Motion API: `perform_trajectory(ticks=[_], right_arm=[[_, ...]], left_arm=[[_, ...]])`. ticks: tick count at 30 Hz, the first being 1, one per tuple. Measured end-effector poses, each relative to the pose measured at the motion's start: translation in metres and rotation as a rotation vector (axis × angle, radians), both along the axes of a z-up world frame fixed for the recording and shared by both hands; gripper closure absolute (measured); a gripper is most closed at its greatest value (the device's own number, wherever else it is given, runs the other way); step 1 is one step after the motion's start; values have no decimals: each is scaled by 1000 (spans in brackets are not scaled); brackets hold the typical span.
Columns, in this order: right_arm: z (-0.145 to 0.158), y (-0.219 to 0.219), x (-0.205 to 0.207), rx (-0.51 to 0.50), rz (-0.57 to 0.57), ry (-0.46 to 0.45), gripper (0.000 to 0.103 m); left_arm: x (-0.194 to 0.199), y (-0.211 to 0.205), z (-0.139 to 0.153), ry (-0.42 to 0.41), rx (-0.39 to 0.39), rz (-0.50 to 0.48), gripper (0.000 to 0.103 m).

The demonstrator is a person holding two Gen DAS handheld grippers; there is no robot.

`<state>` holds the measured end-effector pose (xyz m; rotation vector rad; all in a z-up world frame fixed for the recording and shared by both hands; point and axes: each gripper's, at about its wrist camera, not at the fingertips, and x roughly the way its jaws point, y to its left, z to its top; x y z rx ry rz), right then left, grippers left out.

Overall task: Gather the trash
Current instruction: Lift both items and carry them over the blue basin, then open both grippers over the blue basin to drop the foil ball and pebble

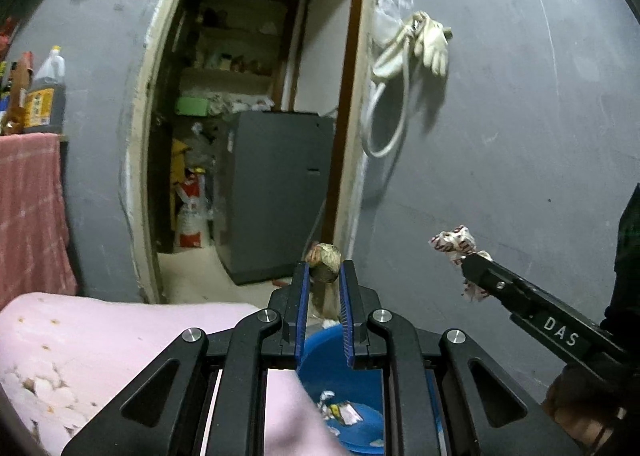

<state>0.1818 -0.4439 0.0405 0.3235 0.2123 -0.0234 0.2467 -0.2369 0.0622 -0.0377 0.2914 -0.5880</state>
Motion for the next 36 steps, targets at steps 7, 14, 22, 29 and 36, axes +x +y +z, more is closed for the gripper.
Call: perform_trajectory(ticks=[7,14,22,29,36], right_arm=[[-24,-20,11,41,-22,82,70],[-43,-36,22,91,-19,143,70],[-54,-44,30,121,-22,186,70],[-52,-46,25,122,-41,176,67],[-52,-47,24,124,-51,174,65]], left_arm=[[18,-34,-25,101,59,-57,91],[41,-55,-51,227,112,-85,91],[59,-63,-70,323,114,-103,91],[65,-69,-80,375,131,-127,84],[67,-64,-80,386,107,-129,72]])
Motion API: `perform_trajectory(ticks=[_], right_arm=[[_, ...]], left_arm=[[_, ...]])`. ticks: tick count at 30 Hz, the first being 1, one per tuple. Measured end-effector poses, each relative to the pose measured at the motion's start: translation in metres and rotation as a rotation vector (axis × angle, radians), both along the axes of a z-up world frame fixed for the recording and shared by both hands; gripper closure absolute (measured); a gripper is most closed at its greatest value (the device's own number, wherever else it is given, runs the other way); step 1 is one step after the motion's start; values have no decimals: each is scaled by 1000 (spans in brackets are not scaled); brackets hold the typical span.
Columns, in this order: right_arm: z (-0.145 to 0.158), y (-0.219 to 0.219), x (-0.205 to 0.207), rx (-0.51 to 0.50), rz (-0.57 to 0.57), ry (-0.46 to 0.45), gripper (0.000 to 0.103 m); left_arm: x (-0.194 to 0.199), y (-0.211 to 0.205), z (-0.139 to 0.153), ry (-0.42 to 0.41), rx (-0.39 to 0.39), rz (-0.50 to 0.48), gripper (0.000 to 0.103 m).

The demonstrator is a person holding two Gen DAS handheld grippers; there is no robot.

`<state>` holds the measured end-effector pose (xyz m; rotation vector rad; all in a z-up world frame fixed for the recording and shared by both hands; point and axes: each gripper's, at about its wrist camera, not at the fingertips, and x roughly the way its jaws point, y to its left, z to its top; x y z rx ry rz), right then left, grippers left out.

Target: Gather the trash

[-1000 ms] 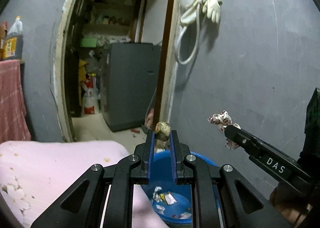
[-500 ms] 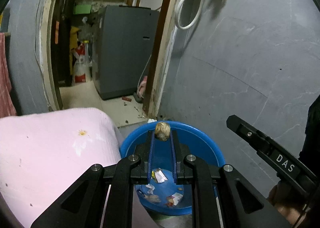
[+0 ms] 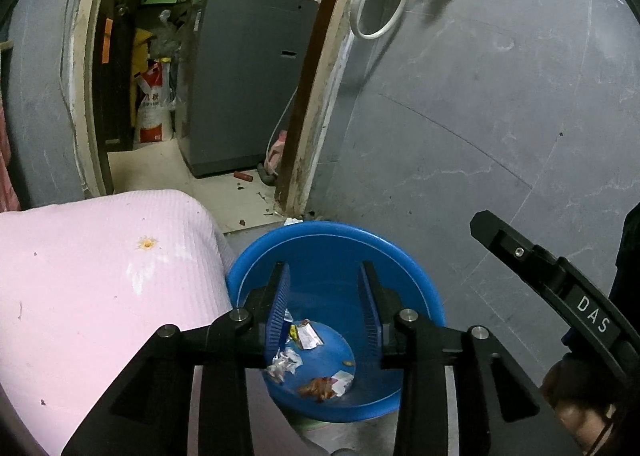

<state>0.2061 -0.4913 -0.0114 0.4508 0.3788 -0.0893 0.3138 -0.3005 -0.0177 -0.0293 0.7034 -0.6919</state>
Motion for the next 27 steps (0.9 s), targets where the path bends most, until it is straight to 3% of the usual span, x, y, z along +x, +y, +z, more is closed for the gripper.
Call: perform_trajectory(ticks=[6,8,12,17,19,21,27], right_arm=[[1,0,0,-6,-6,-5,63],[2,-1,-1,-10,-7,-7,61],[5,1,-3,-27,-15,-19,53],[10,2,-7,-48,-19,-32,46],[12,4,-8,-58,-18,-34,40],[14,5,-10,-67,-18,-40,26],[24,13,-18,-102,-22,-63,17]], left_arm=[[-3,8,5,-8,-17,33,64],[-3,14,9,-17,-22,53,56],[-7,29,17,-49,-37,97,49],[-13,49,30,-100,-36,150,31],[-15,55,33,-115,-34,168,24],[-19,61,37,-138,-33,187,18],[-33,76,45,-205,-24,223,10]])
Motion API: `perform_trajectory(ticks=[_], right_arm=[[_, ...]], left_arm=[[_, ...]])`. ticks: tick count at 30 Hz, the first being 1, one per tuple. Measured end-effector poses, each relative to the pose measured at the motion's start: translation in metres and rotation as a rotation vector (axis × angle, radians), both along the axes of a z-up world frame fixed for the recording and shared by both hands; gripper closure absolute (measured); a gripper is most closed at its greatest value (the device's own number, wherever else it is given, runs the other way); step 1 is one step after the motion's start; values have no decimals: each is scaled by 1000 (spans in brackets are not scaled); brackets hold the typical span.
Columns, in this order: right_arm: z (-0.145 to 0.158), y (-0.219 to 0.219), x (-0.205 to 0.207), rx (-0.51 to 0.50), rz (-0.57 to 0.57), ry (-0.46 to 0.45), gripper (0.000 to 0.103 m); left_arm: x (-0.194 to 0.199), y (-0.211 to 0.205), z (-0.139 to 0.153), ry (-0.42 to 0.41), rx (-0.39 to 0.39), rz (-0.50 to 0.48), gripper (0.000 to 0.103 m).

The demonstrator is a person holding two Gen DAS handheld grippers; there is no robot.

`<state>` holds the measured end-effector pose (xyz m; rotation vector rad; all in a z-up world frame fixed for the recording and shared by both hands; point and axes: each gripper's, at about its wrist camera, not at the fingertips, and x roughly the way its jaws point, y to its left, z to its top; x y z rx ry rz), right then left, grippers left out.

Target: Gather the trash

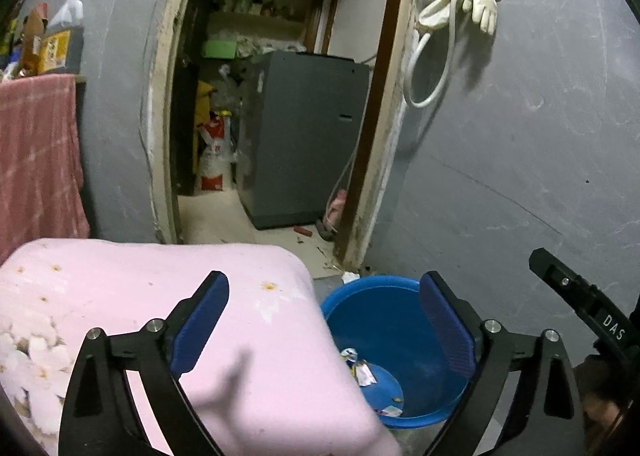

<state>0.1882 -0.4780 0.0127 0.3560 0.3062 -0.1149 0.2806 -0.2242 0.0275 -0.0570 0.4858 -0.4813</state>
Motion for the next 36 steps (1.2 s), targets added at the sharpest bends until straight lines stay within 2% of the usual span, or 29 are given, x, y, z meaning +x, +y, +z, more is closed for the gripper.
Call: perform_trajectory(ticks=[4,6,7,15,21,26,36], right_arm=[[6,9,-5,-41,-2,-4,10],[10,15,-8,-60,1,-8,1],[12,18,-10,-69,7,-13,0],[22,50,-34,-162,38,-27,0],[16,66,-56,-213,31,-47,0],[16,78,-81,-249,22,-65,0],[12,105,-137,-322,-3,-90,0]], left_arm=[[-10,13,7,-28,-6,9,9],[-15,17,10,-44,-8,15,8],[-18,22,11,-50,-12,22,6],[-38,47,20,-79,-21,58,4],[-68,62,20,-143,10,69,4],[-94,74,17,-150,-7,67,3],[-154,91,5,-184,22,53,2]])
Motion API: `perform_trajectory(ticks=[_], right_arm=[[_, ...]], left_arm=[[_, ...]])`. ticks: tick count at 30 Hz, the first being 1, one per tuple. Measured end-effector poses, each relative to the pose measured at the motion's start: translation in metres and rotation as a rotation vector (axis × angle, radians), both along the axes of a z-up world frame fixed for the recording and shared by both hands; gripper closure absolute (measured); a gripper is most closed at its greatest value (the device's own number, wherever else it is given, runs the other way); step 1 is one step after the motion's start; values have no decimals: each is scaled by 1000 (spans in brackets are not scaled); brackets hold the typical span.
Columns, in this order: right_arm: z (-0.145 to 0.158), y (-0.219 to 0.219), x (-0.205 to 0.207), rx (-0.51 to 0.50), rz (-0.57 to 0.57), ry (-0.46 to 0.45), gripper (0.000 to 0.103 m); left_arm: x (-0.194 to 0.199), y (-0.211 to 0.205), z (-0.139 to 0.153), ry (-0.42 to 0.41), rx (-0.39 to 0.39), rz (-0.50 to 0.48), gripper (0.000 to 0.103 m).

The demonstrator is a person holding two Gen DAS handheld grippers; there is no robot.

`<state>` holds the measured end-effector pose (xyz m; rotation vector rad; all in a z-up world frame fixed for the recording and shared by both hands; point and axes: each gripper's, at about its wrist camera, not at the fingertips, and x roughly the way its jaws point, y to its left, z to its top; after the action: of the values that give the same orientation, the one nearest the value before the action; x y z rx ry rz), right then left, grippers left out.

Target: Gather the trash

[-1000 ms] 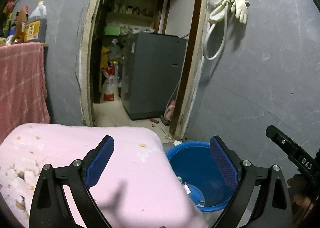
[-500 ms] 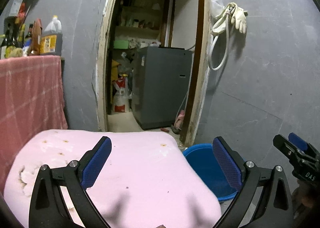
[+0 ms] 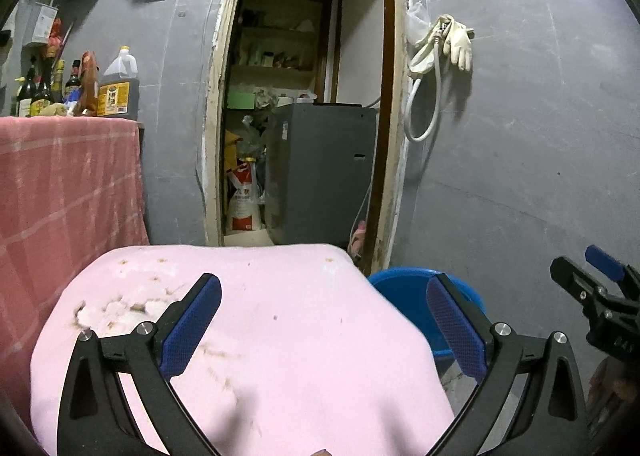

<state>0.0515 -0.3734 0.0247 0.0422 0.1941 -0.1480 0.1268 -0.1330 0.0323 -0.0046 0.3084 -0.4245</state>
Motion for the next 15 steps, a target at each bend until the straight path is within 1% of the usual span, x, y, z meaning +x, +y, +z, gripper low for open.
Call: perform_trajectory(ticks=[4,11,15], right_arm=[[-3,5,-16,16,-7,-5,0],[-7,20,-35,31,3,-3,0],[-14,31,-45,15,17,-17,0]], left_arm=[[-22,9,-6,-7,2,17,2],[-55,28,-25,-9,13,92,2],[-68,37,-30,-8,-9,111,2]])
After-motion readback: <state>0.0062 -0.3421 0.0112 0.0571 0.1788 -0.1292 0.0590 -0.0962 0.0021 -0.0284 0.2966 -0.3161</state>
